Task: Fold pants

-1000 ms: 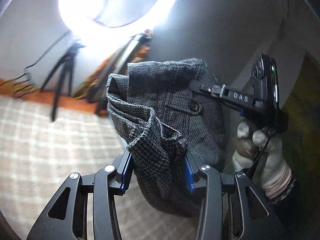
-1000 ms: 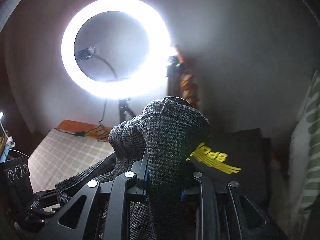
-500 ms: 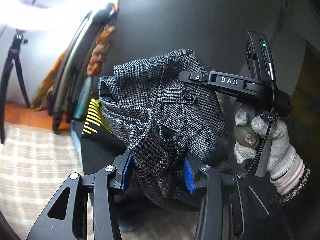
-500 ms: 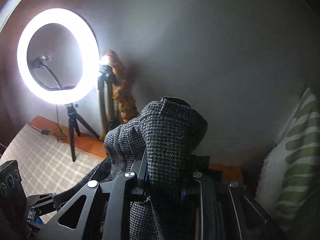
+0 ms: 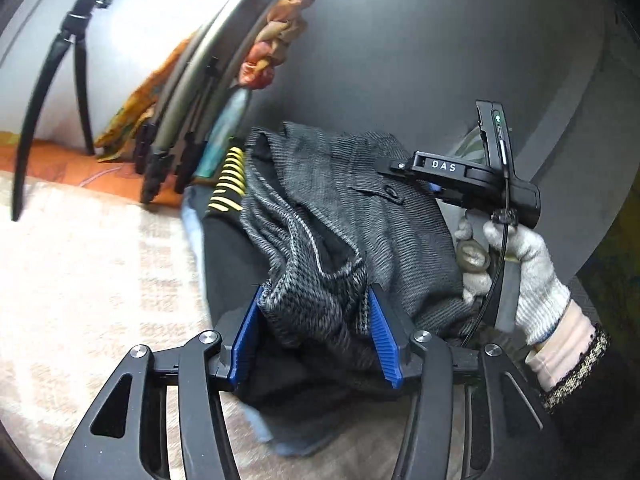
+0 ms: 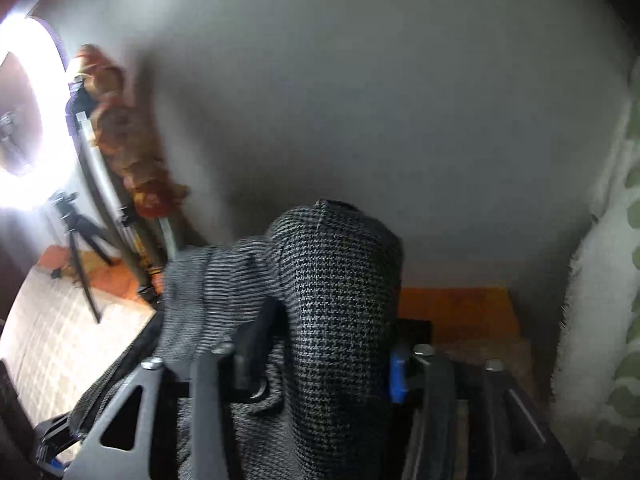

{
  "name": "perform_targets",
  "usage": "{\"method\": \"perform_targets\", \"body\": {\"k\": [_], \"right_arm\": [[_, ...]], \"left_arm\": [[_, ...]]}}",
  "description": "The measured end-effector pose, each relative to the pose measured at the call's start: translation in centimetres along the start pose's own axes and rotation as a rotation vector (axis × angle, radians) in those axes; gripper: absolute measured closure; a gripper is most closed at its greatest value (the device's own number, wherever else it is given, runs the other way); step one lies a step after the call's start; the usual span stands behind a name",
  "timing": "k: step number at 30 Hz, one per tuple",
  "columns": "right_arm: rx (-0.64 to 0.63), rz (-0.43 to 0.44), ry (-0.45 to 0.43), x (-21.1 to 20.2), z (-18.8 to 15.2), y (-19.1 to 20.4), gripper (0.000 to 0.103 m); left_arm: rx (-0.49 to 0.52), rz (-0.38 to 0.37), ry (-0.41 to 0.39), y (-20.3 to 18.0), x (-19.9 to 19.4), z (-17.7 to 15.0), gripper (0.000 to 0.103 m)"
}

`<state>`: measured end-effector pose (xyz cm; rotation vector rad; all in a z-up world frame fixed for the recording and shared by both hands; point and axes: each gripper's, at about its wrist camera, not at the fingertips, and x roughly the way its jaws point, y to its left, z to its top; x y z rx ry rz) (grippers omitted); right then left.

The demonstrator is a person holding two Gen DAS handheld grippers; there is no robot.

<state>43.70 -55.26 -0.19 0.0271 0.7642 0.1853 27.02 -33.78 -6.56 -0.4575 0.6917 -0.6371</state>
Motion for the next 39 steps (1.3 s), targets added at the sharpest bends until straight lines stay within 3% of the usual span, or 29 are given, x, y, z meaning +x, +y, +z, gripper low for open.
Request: {"method": "perform_targets", "body": {"k": [5, 9, 17, 21, 30, 39], "right_arm": [[0.042, -0.1, -0.024, -1.9, -0.2, -0.4, 0.033], [0.065, -0.157, -0.039, -4.5, -0.5, -1.0, 0.032], [0.127, -0.162, -0.106, -10.2, -2.9, 1.2, 0.019], [0.125, -0.179, -0.103, -13.2, -5.4, 3.3, 0.018], [0.109, -0.216, -0.078, -18.7, -11.9, 8.8, 0.016], [0.074, -0.296, -0.126, -23.6, -17.9, 15.2, 0.001]], "left_arm": [[0.01, 0.032, 0.003, 0.4, -2.1, -0.5, 0.052], [0.032, 0.081, -0.001, 1.2, -3.6, -0.1, 0.052], [0.108, 0.087, 0.033, 0.6, -7.0, 0.8, 0.051], [0.117, 0.065, 0.044, 0.0, -9.4, 0.7, 0.051], [0.214, 0.06, 0.069, -2.0, -14.7, -0.7, 0.038], [0.299, 0.075, 0.068, -2.8, -19.5, -2.0, 0.022]]}}
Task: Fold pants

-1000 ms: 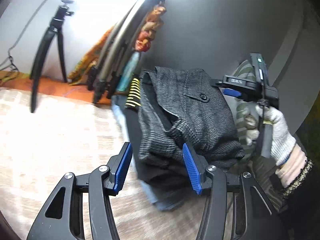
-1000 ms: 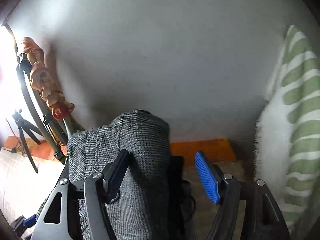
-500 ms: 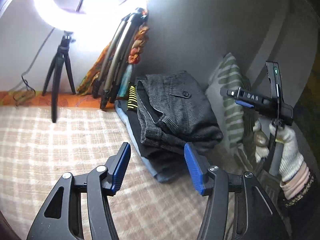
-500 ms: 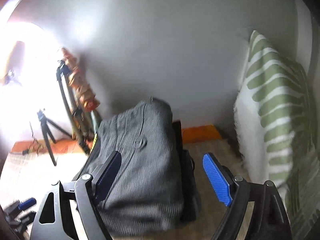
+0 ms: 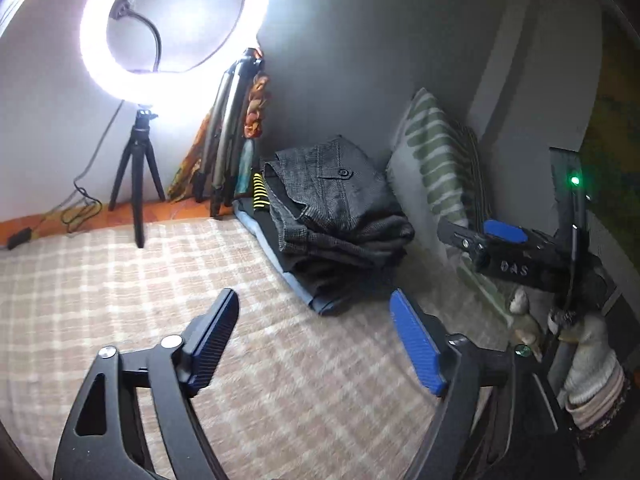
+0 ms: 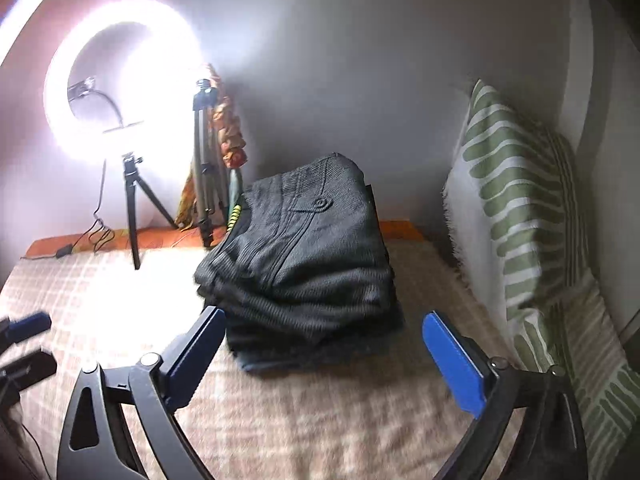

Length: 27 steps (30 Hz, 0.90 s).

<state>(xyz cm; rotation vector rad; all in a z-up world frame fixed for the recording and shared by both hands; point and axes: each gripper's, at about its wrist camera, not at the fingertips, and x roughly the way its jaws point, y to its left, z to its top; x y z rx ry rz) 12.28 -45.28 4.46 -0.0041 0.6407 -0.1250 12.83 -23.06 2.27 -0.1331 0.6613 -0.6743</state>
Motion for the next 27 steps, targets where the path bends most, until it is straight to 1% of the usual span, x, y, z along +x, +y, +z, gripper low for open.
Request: {"method": "perform_targets", "body": {"k": [2, 6, 7, 11, 15, 20, 24, 27], "right_arm": [[0.001, -0.002, -0.004, -1.0, -1.2, 0.8, 0.0], [0.015, -0.007, -0.004, -2.1, -3.3, 1.7, 0.0], [0.021, -0.004, -0.004, -2.4, -3.7, 1.9, 0.0], [0.041, -0.018, -0.02, -2.8, -5.0, 2.2, 0.0], [0.052, -0.021, -0.026, -2.9, -5.8, 2.4, 0.0], [0.075, -0.028, -0.038, -2.5, -6.4, 2.2, 0.0], [0.093, -0.022, -0.03, -1.7, -6.6, 2.2, 0.0], [0.095, -0.026, -0.044, -1.8, -6.4, 2.2, 0.0]], "left_arm": [[0.026, 0.021, 0.0, -0.2, -0.7, -0.5, 0.021], [0.071, 0.099, -0.005, -0.6, -1.6, -1.6, 0.02], [0.074, 0.104, -0.005, -0.6, -1.6, -1.8, 0.02], [0.072, 0.075, 0.001, -0.5, -1.5, -2.5, 0.02], [0.081, 0.098, -0.011, -0.4, -1.4, -3.1, 0.02], [0.066, 0.084, -0.008, -0.2, -1.2, -3.2, 0.02], [0.085, 0.114, -0.019, 0.0, -1.2, -3.2, 0.02], [0.088, 0.126, -0.008, 0.2, -1.0, -3.4, 0.02]]}}
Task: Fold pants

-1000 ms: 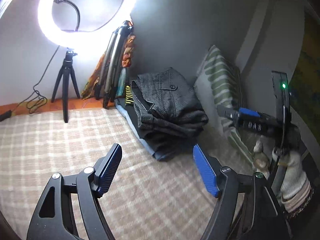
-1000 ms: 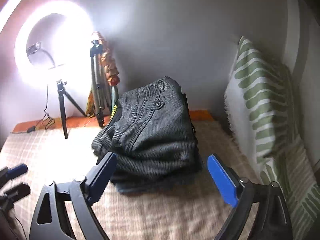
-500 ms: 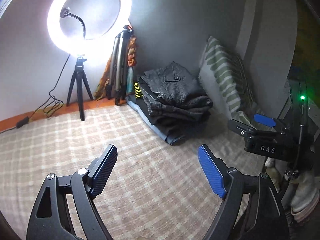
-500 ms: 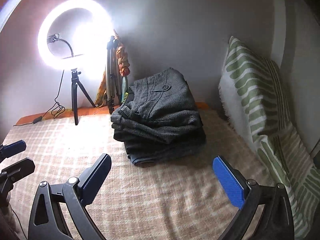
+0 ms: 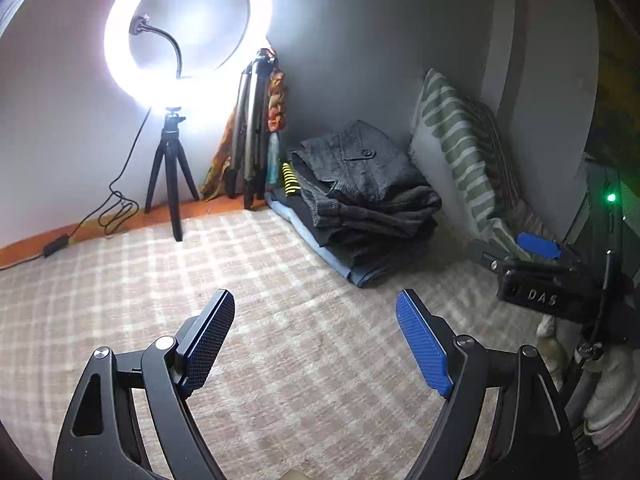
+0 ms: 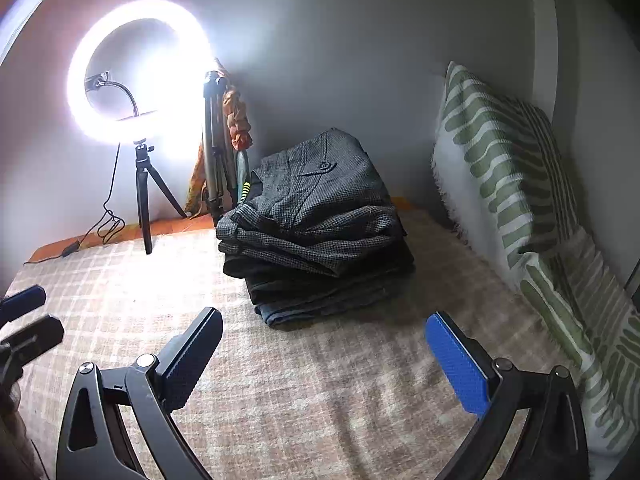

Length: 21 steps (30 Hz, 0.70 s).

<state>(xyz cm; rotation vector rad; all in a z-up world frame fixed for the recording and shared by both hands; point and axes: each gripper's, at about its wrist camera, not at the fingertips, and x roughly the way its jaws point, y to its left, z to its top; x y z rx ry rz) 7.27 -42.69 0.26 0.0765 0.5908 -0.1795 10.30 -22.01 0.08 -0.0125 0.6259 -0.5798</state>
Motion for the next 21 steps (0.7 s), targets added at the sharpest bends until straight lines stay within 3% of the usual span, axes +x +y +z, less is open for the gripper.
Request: {"method": "perform_targets", "body": {"k": [9, 13, 21], "right_arm": [[0.016, -0.023, -0.034, -0.2, 0.4, -0.4, 0.0], [0.011, -0.027, -0.039, -0.3, 0.4, -0.4, 0.0], [0.002, -0.027, -0.048, -0.1, 0.5, -0.2, 0.0]], "left_arm": [[0.0, 0.015, -0.021, -0.1, -0.6, 0.0, 0.02], [0.013, 0.018, -0.036, -0.2, -0.9, -0.1, 0.009], [0.004, 0.057, -0.057, 0.4, -1.2, 0.2, 0.008]]}}
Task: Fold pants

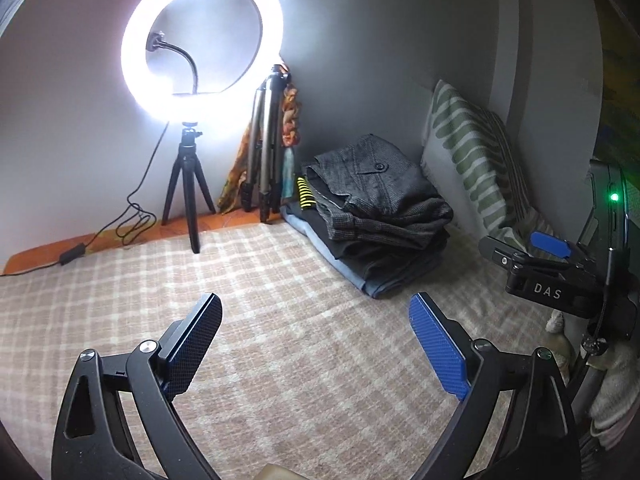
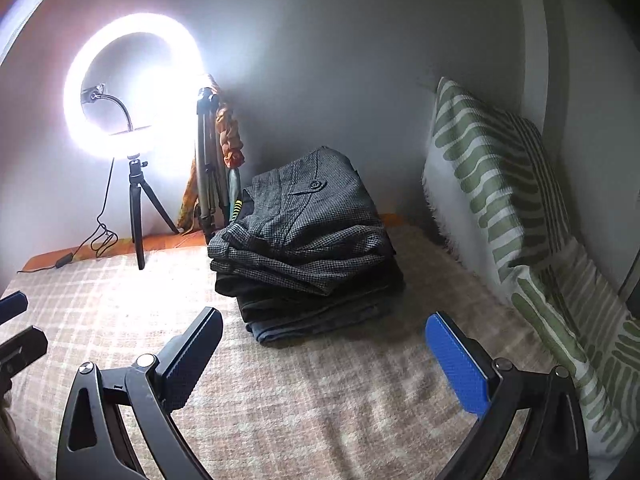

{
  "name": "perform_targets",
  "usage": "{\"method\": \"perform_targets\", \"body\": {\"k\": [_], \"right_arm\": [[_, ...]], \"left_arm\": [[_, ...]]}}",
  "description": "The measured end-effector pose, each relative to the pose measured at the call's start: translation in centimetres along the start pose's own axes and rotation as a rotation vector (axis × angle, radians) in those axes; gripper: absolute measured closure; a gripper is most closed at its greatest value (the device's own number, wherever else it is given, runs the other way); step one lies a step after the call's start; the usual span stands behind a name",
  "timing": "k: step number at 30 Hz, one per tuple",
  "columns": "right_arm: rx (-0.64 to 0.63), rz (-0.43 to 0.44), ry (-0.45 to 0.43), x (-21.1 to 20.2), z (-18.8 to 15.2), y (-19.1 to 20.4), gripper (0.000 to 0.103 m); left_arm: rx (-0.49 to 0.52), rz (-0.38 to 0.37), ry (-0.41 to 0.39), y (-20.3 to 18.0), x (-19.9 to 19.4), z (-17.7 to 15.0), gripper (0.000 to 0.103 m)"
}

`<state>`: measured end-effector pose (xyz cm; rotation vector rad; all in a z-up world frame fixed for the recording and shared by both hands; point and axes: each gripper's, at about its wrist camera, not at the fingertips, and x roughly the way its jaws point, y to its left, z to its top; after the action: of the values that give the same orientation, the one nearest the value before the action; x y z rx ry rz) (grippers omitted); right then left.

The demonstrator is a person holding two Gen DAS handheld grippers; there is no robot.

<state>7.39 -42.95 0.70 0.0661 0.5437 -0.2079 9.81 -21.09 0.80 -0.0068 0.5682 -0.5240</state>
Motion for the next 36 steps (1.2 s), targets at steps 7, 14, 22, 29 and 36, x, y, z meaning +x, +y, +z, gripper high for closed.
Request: {"method": "perform_targets", "body": {"k": [7, 14, 22, 29, 36], "right_arm": [[-0.001, -0.007, -0.007, 0.2, 0.0, -0.1, 0.0], [-0.011, -0.004, -0.013, 0.1, 0.0, 0.1, 0.0], [-0.013, -0.004, -0.011, 0.2, -0.1, 0.2, 0.0], [-0.018, -0.002, -0.007, 0.3, -0.2, 0.4, 0.0], [-0.018, -0.001, -0.006, 0.4, -0.2, 0.4, 0.0]], "left_arm": [[0.0, 0.033, 0.008, 0.1, 0.3, 0.1, 0.008], [-0.018, 0.039, 0.034, 0.5, 0.6, -0.2, 0.008], [-0.025, 0.042, 0.027, 0.8, 0.3, 0.0, 0.007], [-0.024, 0.049, 0.024, 1.0, 0.1, 0.0, 0.007], [-0.027, 0.05, 0.017, 1.1, 0.0, 0.1, 0.007]]}}
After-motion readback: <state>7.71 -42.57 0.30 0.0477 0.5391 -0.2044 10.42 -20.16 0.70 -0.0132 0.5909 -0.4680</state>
